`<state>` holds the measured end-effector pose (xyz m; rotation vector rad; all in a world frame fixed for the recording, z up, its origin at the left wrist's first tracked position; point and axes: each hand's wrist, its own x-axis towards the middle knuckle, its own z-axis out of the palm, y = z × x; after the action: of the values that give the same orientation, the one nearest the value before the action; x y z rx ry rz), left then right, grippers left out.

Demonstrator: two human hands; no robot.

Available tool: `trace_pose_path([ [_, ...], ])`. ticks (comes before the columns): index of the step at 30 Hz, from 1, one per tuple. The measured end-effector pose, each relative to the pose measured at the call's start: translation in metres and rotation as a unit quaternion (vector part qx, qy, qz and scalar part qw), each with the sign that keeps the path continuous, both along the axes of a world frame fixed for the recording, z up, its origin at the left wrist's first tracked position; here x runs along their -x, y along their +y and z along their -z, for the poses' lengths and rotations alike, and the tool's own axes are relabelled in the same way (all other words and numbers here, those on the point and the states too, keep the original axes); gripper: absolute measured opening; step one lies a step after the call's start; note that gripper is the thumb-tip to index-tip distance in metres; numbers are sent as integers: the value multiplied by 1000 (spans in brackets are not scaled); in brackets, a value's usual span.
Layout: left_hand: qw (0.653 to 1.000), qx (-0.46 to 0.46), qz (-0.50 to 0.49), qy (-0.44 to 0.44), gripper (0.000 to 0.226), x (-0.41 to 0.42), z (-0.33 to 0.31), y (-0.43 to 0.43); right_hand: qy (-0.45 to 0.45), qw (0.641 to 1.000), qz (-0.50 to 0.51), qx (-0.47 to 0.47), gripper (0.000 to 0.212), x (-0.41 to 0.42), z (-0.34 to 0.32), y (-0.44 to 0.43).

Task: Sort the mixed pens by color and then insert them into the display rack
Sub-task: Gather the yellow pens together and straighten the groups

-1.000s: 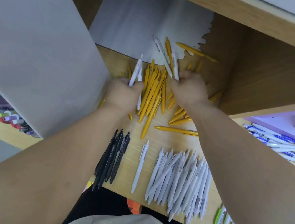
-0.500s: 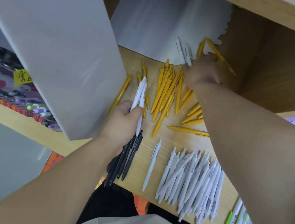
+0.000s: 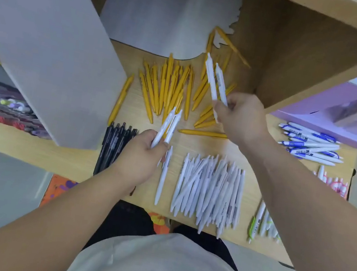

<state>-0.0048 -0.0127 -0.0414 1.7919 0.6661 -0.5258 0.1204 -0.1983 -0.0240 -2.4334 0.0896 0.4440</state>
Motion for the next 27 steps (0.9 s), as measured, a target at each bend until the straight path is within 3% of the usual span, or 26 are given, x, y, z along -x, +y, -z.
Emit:
trace_pose_path([
  [5, 994, -48, 96, 12, 19, 24, 5, -28, 92, 995, 31, -2, 38, 92, -7, -63],
  [10, 987, -101, 125, 12, 16, 46, 15, -56, 153, 988, 11, -10, 41, 147, 7, -81],
  [17, 967, -187, 173, -17, 19, 59, 23, -67, 146, 989, -2, -28, 48, 168, 22, -71],
  [22, 918, -315, 242, -20, 40, 54, 17, -60, 125, 991, 19, -32, 50, 167, 20, -75],
  [25, 892, -363, 262, -67, 36, 56, 19, -50, 117, 993, 34, -2, 47, 166, 20, -90],
  [27, 895, -362, 239, -102, 33, 58, 23, -44, 108, 993, 36, 22, 46, 166, 23, -99],
])
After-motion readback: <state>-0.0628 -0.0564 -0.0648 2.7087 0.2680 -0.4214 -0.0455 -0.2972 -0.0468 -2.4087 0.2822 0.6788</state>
